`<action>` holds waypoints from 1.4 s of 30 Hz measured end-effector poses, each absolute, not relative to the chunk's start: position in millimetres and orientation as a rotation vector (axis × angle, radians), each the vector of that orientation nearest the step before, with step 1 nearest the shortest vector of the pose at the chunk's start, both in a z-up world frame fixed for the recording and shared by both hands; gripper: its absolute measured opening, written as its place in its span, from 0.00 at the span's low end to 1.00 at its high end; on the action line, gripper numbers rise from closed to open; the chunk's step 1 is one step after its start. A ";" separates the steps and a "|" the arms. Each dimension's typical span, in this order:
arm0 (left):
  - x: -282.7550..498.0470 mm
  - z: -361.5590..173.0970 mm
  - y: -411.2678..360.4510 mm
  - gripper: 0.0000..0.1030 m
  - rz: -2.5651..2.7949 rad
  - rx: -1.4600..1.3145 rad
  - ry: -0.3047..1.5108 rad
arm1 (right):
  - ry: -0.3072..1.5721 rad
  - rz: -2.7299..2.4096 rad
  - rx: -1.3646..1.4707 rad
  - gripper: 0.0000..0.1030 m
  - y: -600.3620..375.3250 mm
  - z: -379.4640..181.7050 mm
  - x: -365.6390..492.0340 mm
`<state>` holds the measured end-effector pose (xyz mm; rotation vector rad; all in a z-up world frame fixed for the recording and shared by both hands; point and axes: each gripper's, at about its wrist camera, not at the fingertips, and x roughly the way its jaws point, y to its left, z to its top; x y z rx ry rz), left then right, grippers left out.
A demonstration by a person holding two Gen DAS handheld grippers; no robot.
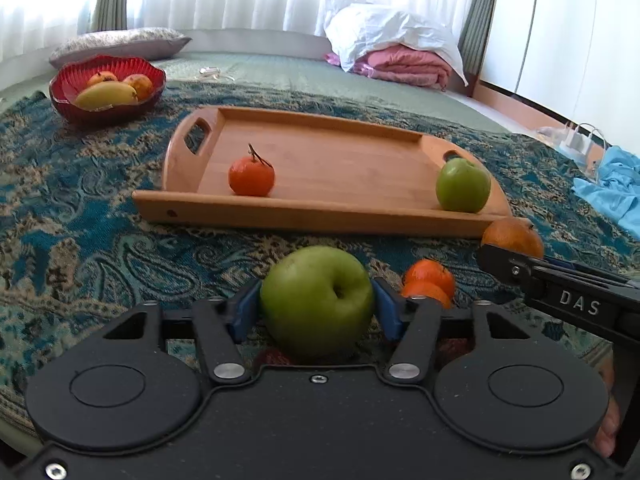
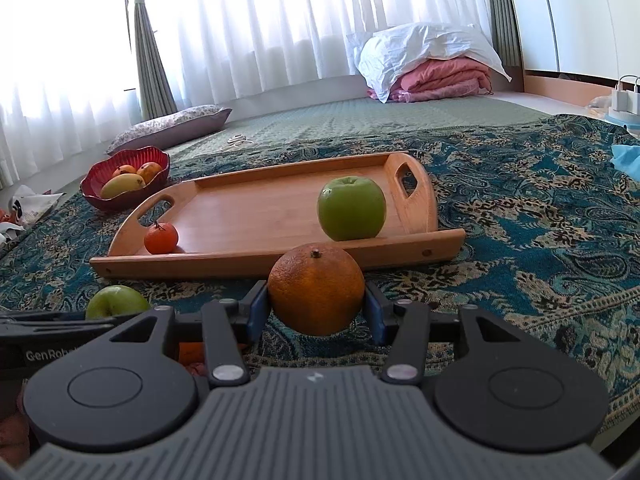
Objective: Organize fruits
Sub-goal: 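Grasp the large green apple with the left tool while the right tool grasps the large orange, then carry the large green apple with the left tool while the right tool carries the orange onto the tray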
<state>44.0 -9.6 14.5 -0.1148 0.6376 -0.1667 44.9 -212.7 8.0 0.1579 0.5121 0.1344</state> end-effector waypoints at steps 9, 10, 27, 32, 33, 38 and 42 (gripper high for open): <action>48.0 32.9 -9.2 0.54 -0.152 -0.082 0.587 | 0.495 0.121 0.154 0.52 -214.1 17.9 51.8; 51.2 38.0 -7.9 0.54 -0.149 -0.083 0.577 | 0.488 0.117 0.155 0.52 -215.0 21.6 54.7; 172.9 112.0 13.2 0.54 -0.144 -0.081 0.566 | 0.619 0.127 0.156 0.52 -236.6 70.9 178.9; 216.1 97.0 17.6 0.54 -0.119 -0.118 0.668 | 0.737 0.128 0.163 0.52 -236.6 54.8 217.2; 222.7 93.4 17.4 0.54 -0.106 -0.108 0.677 | 0.757 0.126 0.155 0.52 -235.6 51.3 222.7; 244.3 73.9 21.5 0.54 -0.071 -0.113 0.746 | 0.820 0.124 0.126 0.52 -230.4 39.2 239.5; 251.7 64.2 24.7 0.54 -0.052 -0.128 0.776 | 0.841 0.119 0.129 0.52 -228.4 34.0 244.6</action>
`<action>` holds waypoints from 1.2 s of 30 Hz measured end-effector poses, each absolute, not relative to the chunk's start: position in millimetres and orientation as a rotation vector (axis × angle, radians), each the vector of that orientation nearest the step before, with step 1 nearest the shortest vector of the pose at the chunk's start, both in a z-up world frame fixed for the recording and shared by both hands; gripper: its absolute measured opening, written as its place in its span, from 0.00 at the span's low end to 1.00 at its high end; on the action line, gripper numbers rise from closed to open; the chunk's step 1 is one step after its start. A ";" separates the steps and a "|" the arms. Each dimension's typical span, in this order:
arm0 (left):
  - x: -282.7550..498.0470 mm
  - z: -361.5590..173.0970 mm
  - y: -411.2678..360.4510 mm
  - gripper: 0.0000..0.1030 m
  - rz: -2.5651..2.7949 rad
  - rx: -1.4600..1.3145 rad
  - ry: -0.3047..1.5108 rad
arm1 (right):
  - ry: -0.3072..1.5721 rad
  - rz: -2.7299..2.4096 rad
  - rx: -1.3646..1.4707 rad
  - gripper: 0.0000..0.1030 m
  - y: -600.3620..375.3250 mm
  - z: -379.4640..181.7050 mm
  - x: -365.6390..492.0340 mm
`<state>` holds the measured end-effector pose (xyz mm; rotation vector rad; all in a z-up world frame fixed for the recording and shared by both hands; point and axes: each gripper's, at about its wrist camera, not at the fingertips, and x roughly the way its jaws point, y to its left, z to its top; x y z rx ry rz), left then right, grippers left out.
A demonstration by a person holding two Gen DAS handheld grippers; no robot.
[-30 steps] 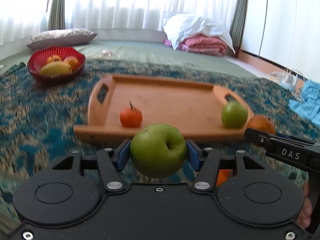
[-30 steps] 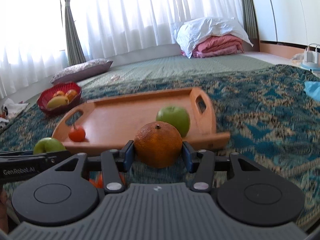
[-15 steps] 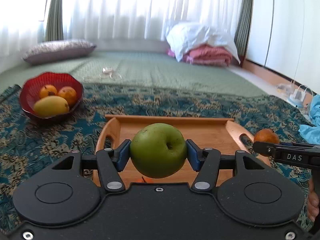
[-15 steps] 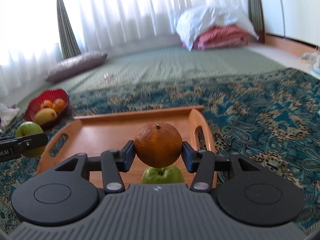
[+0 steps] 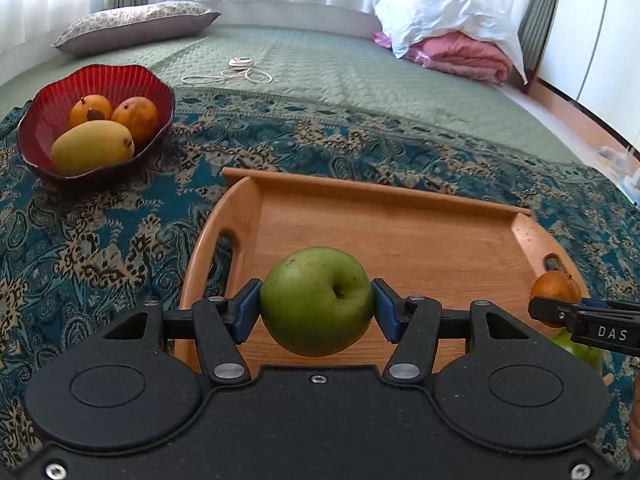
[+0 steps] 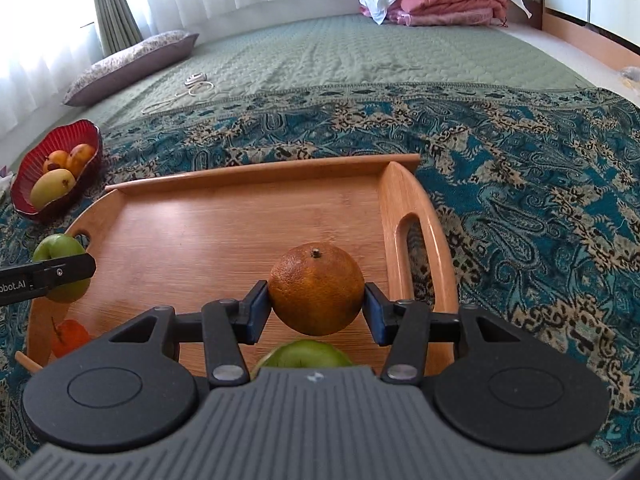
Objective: Organize fruits
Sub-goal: 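Carry the large green apple with the left tool while the right tool carries the orange onto the tray, then open the left tool releasing the large apple while the right tool releases the orange on the tray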
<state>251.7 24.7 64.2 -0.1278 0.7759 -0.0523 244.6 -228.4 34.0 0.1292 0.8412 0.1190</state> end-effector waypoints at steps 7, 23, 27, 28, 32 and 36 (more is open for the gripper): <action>259.6 53.2 22.1 0.54 -0.038 -0.105 0.804 | 0.860 0.110 0.116 0.52 -224.6 26.0 247.7; 257.6 49.3 18.3 0.55 -0.044 -0.090 0.805 | 0.822 0.116 0.107 0.67 -223.1 27.7 241.9; 249.4 55.6 16.5 0.56 -0.037 -0.056 0.757 | 0.796 0.123 0.090 0.70 -221.7 34.2 237.0; 246.3 59.0 15.7 0.58 -0.043 -0.047 0.738 | 0.790 0.123 0.087 0.72 -221.5 35.8 235.4; 235.8 71.0 14.3 0.75 -0.069 -0.047 0.709 | 0.755 0.129 0.084 0.79 -221.0 43.5 225.4; 219.4 79.3 16.1 0.80 -0.085 -0.063 0.684 | 0.703 0.136 0.062 0.84 -219.2 51.9 208.9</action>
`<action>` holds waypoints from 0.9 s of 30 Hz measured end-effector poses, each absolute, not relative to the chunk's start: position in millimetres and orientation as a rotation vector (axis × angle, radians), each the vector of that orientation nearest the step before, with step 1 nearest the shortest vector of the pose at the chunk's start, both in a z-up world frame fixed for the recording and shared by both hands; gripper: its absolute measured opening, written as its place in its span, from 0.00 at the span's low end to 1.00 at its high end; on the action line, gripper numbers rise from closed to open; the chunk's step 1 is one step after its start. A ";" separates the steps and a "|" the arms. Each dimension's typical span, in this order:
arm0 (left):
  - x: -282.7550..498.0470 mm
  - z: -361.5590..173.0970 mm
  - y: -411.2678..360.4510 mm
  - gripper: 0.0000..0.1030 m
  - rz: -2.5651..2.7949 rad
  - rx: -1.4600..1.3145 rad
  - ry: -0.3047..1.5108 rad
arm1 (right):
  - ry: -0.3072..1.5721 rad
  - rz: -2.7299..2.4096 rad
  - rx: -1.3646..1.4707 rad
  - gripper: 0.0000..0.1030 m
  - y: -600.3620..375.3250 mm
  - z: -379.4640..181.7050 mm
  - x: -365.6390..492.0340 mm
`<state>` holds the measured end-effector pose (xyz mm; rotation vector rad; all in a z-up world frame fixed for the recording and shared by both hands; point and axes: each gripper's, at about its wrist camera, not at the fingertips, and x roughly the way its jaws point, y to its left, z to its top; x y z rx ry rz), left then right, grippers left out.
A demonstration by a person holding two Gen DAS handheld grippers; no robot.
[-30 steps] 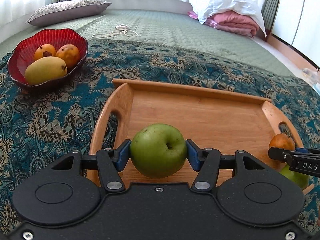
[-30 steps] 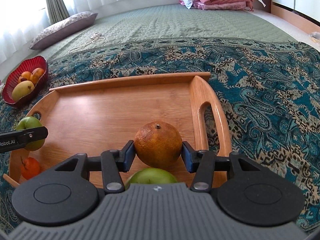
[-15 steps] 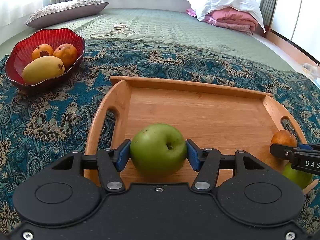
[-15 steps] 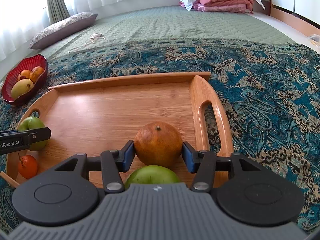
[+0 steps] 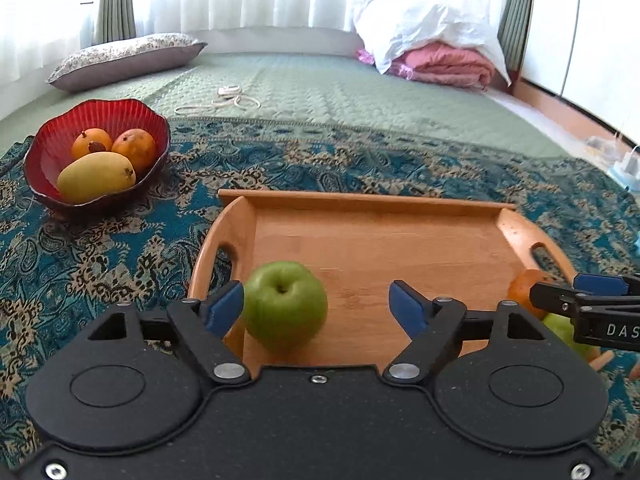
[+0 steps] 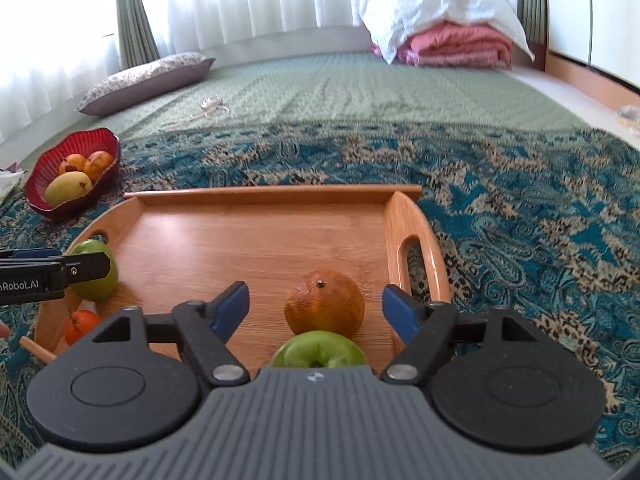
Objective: Organize fruits
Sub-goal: 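Open the left tool releasing the large apple while the right tool releases the orange on the tray, then withdraw both tools and move the left tool toward the red date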
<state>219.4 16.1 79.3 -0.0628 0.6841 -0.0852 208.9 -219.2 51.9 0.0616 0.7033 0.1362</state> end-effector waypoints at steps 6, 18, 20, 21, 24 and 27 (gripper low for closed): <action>178.4 87.1 16.6 0.87 -0.115 -0.067 0.617 | 0.618 0.169 0.033 0.87 -212.4 59.9 175.0; 87.3 69.4 18.3 0.94 -0.096 -0.058 0.527 | 0.467 0.205 0.013 0.89 -198.7 47.4 92.9; 72.1 63.4 19.7 0.95 -0.094 -0.068 0.518 | 0.453 0.201 0.012 0.89 -195.9 43.2 78.5; 64.6 60.2 19.7 0.96 -0.095 -0.072 0.515 | 0.450 0.203 0.014 0.89 -194.7 40.9 71.9; 45.5 50.5 18.7 0.96 -0.093 -0.077 0.516 | 0.443 0.207 0.012 0.89 -191.2 32.8 52.0; 27.7 41.9 17.5 0.96 -0.085 -0.076 0.517 | 0.437 0.203 0.005 0.89 -187.7 26.4 36.8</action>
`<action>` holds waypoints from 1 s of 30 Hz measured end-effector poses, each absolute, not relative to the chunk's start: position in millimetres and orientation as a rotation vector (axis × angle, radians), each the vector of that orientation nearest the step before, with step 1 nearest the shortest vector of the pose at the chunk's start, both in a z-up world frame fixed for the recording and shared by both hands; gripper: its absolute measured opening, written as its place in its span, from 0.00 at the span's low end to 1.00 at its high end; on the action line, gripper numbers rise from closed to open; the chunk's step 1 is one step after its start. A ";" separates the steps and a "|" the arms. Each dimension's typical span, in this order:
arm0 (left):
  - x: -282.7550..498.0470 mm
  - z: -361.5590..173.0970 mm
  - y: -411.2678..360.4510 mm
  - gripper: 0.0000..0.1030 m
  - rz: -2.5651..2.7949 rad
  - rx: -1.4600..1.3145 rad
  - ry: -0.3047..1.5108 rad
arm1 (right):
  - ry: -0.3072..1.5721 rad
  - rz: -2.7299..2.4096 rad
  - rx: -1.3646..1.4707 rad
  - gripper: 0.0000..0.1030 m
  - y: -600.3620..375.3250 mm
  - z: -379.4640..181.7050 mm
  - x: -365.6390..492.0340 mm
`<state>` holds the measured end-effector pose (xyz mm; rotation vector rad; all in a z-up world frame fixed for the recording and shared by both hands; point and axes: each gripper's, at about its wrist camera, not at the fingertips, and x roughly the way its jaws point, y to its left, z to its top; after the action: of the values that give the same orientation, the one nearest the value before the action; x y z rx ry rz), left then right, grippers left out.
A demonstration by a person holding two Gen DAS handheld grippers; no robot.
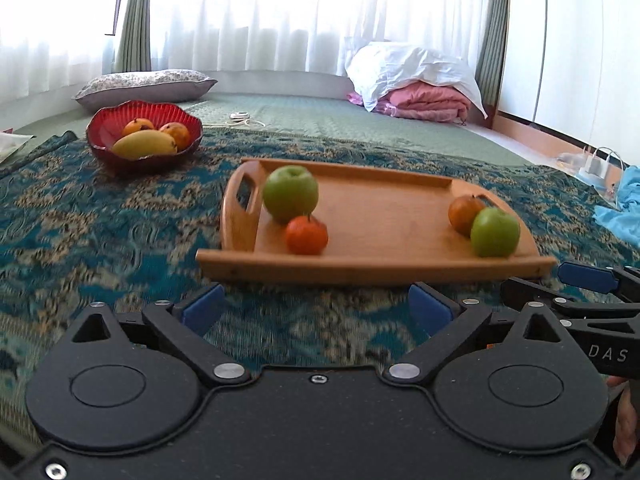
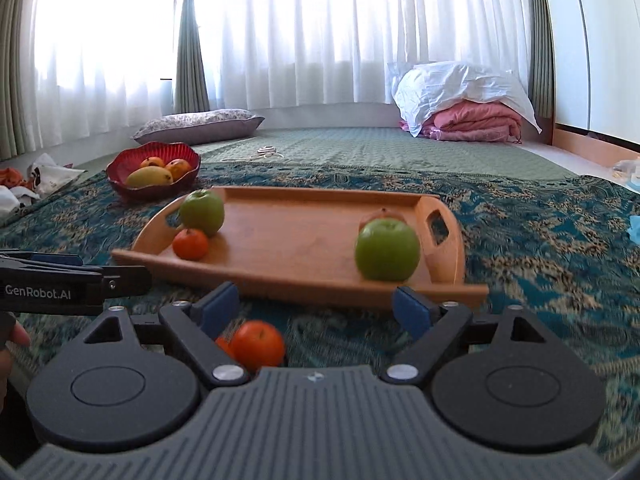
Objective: Organize fruits
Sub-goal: 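Withdraw both tools and move the left tool toward the red date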
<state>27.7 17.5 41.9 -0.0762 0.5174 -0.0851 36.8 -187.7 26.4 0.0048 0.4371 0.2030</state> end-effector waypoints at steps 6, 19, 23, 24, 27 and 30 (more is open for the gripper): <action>3.2 32.2 15.1 0.98 -0.083 -0.051 0.503 | 0.417 0.204 -0.013 0.90 -178.9 14.7 13.5; -18.2 17.3 17.3 0.93 -0.045 -0.037 0.501 | 0.410 0.225 -0.079 0.89 -162.7 -6.6 -12.4; -21.9 14.8 19.3 0.75 -0.064 -0.073 0.522 | 0.397 0.239 -0.096 0.87 -156.8 -7.3 -16.4; -22.9 14.6 19.1 0.70 -0.070 -0.076 0.524 | 0.394 0.243 -0.099 0.85 -155.5 -7.4 -17.1; -25.7 14.4 16.4 0.58 -0.074 -0.062 0.522 | 0.390 0.249 -0.105 0.82 -152.4 -7.8 -18.2; -28.2 14.7 13.4 0.49 -0.075 -0.042 0.518 | 0.393 0.258 -0.102 0.77 -149.8 -8.4 -18.5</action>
<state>-28.2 13.4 14.7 -0.0421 0.5179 -0.0750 -18.5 -149.8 -8.4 -0.1019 0.3931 0.2576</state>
